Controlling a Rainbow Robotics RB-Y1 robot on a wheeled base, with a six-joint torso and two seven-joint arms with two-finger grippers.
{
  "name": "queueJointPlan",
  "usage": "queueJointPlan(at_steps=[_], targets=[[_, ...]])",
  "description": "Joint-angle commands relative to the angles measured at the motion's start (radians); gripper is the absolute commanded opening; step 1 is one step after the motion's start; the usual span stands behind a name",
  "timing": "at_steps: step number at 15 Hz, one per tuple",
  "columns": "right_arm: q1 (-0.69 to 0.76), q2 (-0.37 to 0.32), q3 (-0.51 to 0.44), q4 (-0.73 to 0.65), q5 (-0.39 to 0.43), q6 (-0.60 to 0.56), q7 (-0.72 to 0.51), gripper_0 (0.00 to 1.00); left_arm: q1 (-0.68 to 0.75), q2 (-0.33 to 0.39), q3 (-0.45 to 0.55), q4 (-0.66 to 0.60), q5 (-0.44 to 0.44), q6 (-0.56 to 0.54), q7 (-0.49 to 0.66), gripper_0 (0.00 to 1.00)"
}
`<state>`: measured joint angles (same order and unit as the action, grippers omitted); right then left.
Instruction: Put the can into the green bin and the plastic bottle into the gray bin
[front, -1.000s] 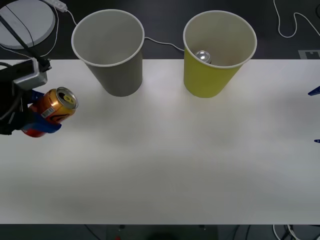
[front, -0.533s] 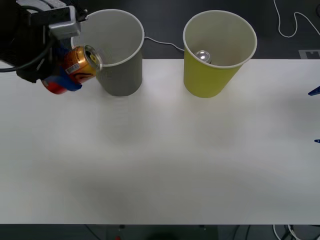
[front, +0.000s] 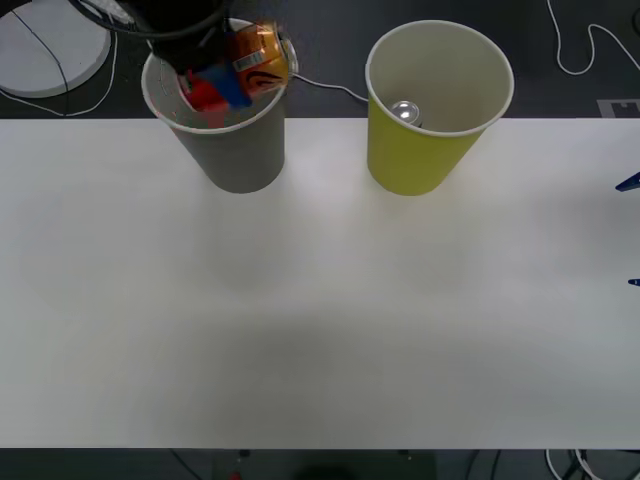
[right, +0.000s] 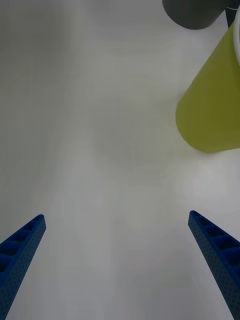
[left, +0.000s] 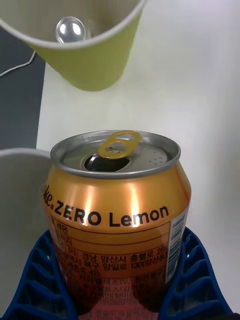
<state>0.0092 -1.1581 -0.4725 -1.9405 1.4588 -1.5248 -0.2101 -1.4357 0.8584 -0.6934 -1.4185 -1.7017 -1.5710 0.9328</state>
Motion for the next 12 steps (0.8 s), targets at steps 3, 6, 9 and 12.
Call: queueJointPlan(at_steps=[3,6,9,12], targets=[[0.0,0.0,0.0,0.0,0.0,0.0,0.0,1.0,-0.172,-0.305,0.02,0.328,-0.214,0.0,-0.006,0.0],[0.0,0.0,0.0,0.0,0.0,0.0,0.0,1.0,-0.244,-0.423,0.025,0.454,-0.297,0.114,0.006,0.0],[0.0,0.0,0.0,0.0,0.0,0.0,0.0,1.0,-0.269,-0.498,0.025,0.527,-0.355,0.25,0.026,0.0],[0.0,0.0,0.0,0.0,0.0,0.0,0.0,1.0,-0.272,-0.545,0.025,0.544,-0.394,0.315,0.09,0.0]])
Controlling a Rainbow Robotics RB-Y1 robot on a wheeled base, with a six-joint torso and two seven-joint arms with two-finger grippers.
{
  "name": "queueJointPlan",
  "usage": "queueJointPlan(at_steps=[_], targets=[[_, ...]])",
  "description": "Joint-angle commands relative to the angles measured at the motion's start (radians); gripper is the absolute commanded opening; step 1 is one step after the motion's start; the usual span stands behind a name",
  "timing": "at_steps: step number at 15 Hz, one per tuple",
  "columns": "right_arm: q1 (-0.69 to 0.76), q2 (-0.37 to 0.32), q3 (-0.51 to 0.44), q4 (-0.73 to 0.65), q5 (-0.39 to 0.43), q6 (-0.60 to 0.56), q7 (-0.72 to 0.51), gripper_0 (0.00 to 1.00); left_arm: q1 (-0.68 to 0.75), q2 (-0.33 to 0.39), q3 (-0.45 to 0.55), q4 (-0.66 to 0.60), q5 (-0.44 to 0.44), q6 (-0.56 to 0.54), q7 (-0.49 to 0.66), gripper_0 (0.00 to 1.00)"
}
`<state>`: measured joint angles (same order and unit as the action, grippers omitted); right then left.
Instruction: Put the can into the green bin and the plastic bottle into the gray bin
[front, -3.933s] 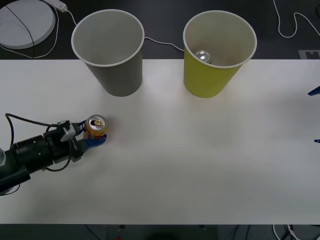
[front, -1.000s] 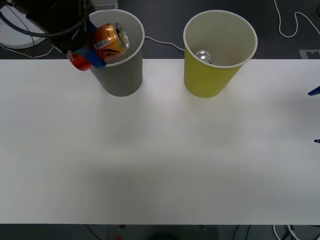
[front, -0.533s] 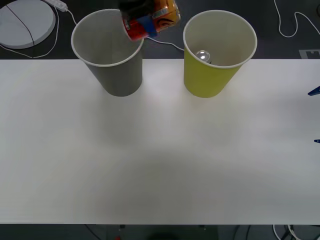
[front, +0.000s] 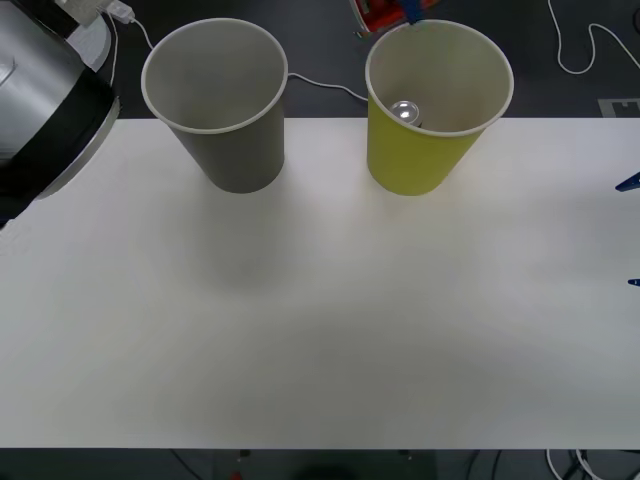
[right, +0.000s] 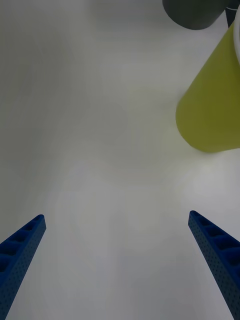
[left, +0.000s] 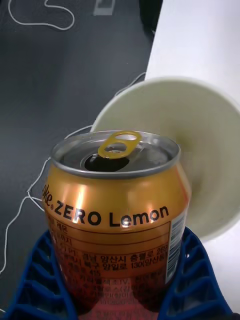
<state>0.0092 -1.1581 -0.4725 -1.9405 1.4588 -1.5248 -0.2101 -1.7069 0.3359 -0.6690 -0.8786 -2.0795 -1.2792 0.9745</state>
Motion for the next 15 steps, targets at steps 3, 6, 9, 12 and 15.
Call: queueJointPlan(at_steps=[3,6,9,12,15], targets=[[0.0,0.0,0.0,0.0,0.0,0.0,0.0,1.0,0.0,-0.064,0.0,0.004,-0.008,0.072,0.072,0.0],[0.0,0.0,0.0,0.0,0.0,0.0,0.0,1.0,0.0,-0.107,0.0,0.004,0.006,0.153,0.072,0.0],[0.0,0.0,0.0,0.0,0.0,0.0,0.0,1.0,0.009,-0.13,0.0,0.004,0.022,0.202,0.075,0.0],[0.0,0.0,0.0,0.0,0.0,0.0,0.0,1.0,0.01,-0.13,0.0,0.009,0.044,0.185,0.067,0.0],[0.0,0.0,0.0,0.0,0.0,0.0,0.0,1.0,0.01,-0.13,0.0,0.046,0.073,0.159,0.056,0.0]])
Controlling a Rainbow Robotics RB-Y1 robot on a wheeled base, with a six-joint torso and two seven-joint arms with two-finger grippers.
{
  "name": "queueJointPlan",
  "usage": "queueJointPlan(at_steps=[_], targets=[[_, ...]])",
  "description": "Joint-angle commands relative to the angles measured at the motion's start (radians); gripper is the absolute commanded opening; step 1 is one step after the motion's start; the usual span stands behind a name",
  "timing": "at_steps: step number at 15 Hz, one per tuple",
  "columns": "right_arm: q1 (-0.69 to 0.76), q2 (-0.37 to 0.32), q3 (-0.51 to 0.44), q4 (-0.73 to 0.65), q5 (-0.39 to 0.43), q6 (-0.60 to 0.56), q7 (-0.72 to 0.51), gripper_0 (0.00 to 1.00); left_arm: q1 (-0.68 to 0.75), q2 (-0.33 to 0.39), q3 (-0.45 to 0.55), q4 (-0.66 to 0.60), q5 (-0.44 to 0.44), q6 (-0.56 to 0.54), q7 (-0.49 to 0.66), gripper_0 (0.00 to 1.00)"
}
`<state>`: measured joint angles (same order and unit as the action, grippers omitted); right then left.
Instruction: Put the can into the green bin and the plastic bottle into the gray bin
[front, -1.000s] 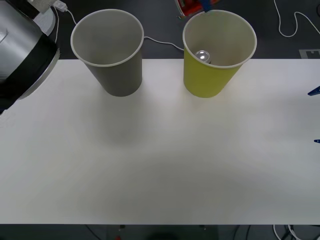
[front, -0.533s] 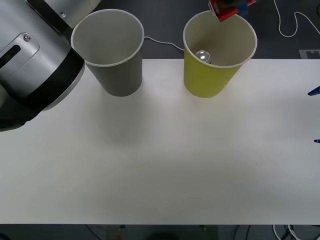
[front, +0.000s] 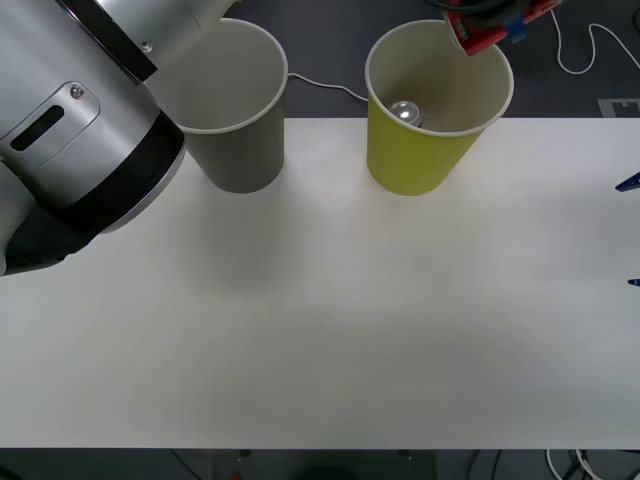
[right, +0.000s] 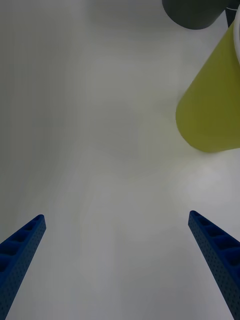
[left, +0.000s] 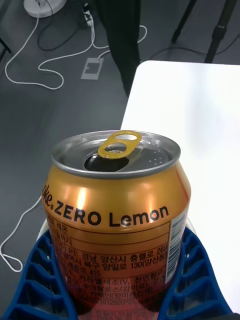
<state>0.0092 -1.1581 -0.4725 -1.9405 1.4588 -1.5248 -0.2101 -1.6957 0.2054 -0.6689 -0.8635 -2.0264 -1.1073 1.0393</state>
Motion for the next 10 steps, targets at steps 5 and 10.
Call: queueJointPlan(at_steps=[5,10], targets=[[0.0,0.0,0.0,0.0,0.0,0.0,0.0,1.0,-0.001,0.002,0.0,0.041,0.026,-0.012,-0.031,0.34],[0.0,0.0,0.0,0.0,0.0,0.0,0.0,1.0,-0.001,0.011,0.0,0.041,0.026,-0.014,-0.053,1.0]])
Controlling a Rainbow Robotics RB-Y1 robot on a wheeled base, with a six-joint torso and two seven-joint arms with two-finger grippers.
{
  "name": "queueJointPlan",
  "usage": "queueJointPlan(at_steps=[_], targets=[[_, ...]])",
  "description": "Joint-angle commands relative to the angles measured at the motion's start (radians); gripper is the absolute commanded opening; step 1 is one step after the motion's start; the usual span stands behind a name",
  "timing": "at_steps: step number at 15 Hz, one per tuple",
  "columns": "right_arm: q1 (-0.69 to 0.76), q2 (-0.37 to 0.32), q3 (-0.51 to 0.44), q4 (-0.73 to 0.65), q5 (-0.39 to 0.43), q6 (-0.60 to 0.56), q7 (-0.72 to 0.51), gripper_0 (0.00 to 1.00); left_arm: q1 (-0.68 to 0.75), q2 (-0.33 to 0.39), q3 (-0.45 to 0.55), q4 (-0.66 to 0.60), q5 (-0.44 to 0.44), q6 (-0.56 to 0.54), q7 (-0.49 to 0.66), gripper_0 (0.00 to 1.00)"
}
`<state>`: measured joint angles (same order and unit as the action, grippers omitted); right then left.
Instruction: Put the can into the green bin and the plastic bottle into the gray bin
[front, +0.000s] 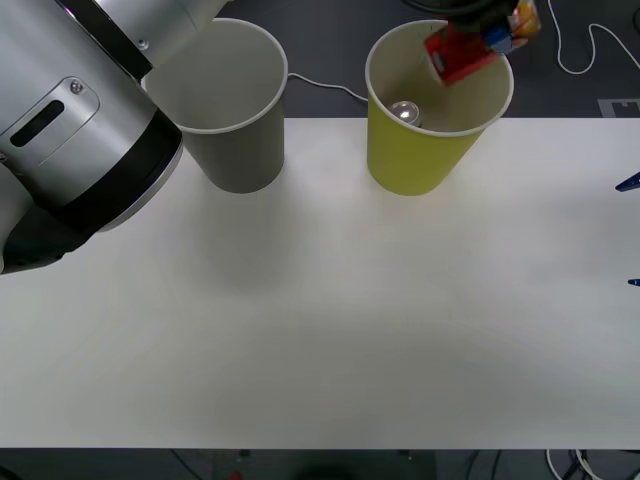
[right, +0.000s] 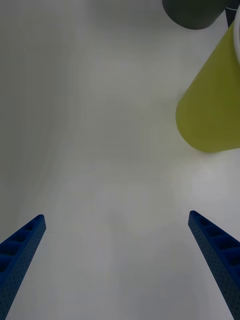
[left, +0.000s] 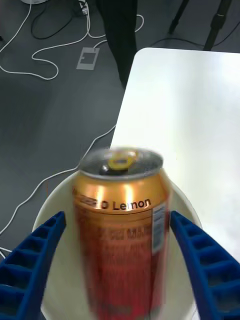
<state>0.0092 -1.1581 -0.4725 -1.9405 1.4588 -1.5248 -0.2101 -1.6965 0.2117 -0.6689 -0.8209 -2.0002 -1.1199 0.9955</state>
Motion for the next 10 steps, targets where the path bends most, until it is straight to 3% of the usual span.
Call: queueJointPlan(at_steps=[1,6,10], targets=[[0.0,0.0,0.0,0.0,0.0,0.0,0.0,1.0,0.0,0.008,0.0,-0.001,0.0,-0.001,-0.017,1.0],[0.0,0.0,0.0,0.0,0.0,0.0,0.0,1.0,0.0,0.072,0.0,-0.066,0.015,-0.112,-0.026,1.0],[0.0,0.0,0.0,0.0,0.0,0.0,0.0,1.0,0.001,0.187,-0.001,-0.196,0.072,-0.238,-0.044,1.0]])
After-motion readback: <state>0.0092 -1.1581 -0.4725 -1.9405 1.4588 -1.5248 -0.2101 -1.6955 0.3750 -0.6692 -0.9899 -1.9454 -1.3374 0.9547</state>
